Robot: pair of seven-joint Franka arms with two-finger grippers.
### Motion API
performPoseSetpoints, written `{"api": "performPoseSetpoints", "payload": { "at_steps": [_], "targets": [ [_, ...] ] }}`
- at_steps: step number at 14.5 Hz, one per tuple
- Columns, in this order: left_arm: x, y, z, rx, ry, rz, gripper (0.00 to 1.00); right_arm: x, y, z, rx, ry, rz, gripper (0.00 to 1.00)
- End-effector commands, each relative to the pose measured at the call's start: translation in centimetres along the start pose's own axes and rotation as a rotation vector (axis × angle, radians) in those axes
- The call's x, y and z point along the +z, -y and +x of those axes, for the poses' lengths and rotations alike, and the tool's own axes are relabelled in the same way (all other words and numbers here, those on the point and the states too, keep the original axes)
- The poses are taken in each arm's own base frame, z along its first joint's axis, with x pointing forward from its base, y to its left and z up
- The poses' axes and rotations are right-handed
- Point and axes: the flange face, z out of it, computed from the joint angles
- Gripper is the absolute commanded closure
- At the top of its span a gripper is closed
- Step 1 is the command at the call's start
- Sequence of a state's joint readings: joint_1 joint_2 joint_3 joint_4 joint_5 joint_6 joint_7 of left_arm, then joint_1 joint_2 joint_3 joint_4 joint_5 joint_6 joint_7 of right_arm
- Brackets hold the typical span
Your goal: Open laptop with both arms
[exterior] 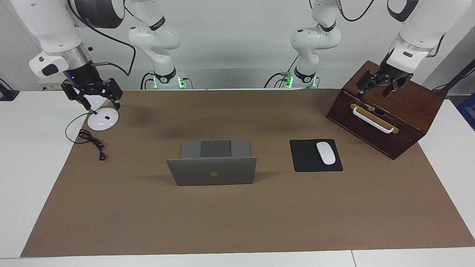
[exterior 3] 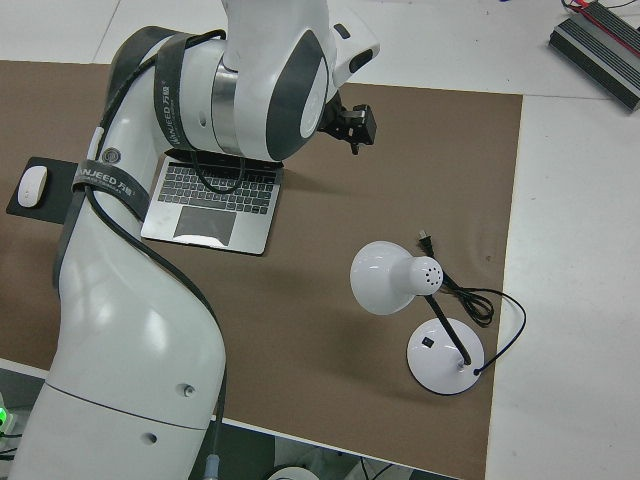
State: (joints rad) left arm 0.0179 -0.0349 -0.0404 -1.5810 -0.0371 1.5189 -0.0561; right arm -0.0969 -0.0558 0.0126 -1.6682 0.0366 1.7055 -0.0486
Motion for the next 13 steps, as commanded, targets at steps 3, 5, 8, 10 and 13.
{"api": "performPoseSetpoints", "payload": {
  "at_steps": [3,5,8,10,13],
  "targets": [
    [0.0,0.1,-0.3,-0.004,0.008,0.024,0.0,-2.7,-0.5,1.9,0.015,0.017,-0.018,0.0],
    [-0.1,0.2,0.3,-0.006,-0.037,0.022,0.0,-2.0,-0.6,2.3,0.019,0.022,-0.019,0.0],
    [-0.4,0.2,1.0,-0.01,-0.087,0.018,0.0,-0.3,-0.9,2.6,0.027,0.029,-0.021,0.0],
    [-0.4,0.2,1.0,-0.01,-0.087,0.02,0.0,1.3,-1.5,2.4,0.037,0.037,-0.022,0.0],
    [-0.4,0.2,1.0,-0.008,-0.087,0.021,0.0,1.9,-1.4,1.5,0.034,0.066,-0.02,0.0]
  ]
}}
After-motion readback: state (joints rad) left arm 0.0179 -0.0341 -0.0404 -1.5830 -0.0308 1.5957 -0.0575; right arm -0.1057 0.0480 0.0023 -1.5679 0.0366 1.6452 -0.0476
